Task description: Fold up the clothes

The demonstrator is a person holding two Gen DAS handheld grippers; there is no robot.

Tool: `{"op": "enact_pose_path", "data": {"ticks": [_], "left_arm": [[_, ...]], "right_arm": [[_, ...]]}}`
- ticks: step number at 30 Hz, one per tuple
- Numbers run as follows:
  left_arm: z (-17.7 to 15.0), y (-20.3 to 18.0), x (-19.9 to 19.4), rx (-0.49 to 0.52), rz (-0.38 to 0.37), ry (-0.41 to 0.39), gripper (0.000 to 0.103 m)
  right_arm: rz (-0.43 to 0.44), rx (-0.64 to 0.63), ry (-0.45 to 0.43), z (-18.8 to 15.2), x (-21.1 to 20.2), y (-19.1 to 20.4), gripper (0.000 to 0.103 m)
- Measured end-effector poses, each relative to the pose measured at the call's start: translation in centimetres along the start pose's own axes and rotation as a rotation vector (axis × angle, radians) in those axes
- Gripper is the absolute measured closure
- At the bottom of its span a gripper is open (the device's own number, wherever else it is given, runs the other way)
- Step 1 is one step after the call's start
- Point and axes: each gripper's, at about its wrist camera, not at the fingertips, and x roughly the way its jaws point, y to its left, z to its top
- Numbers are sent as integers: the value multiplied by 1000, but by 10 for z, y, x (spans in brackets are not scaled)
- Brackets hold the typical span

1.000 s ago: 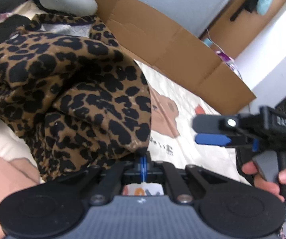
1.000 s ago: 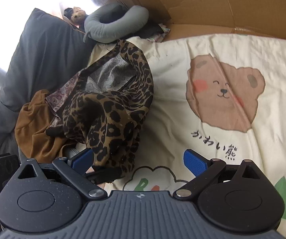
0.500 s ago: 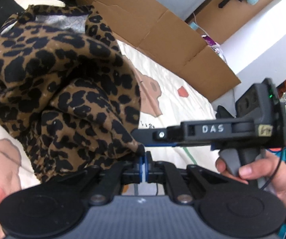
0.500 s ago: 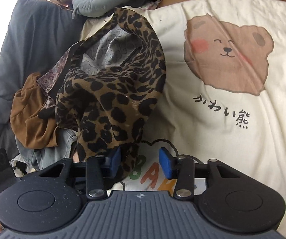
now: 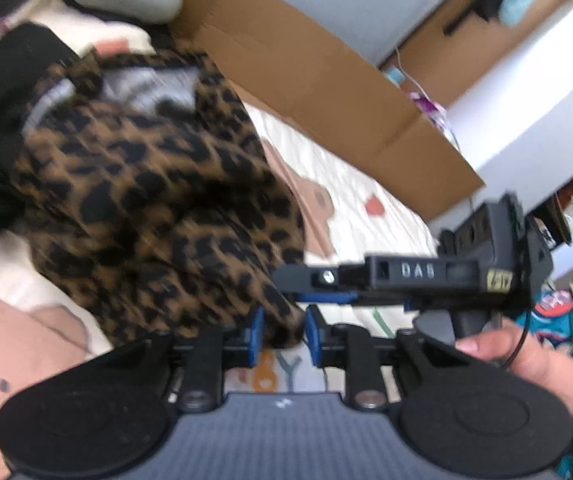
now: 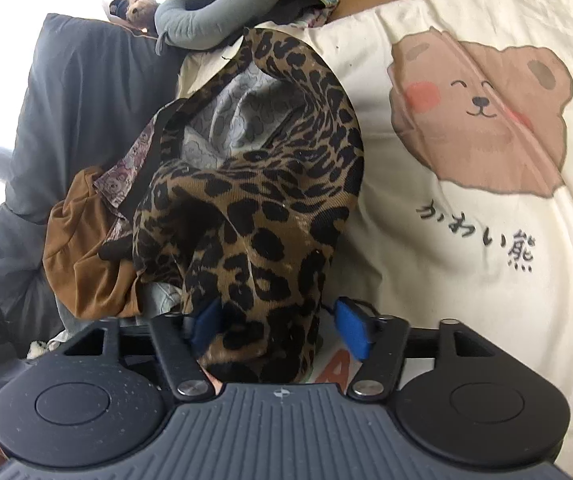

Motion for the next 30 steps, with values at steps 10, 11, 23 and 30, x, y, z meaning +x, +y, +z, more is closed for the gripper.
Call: {"op": "enact_pose_path", "data": {"ticks": [10, 11, 23, 30], "left_arm": [[49, 27, -1, -75, 213, -93, 59], [53, 30, 0, -71, 240, -95, 56], [66, 59, 33, -104, 366, -90, 36], [59, 61, 50, -91, 353, -41, 36]], "right_arm": [[29, 8, 7, -3, 20, 1, 65], [27, 0, 12, -3, 21, 2, 72], [-162, -70, -86, 20, -13, 3, 103], [-186, -88, -160, 33, -27, 17, 103]]}}
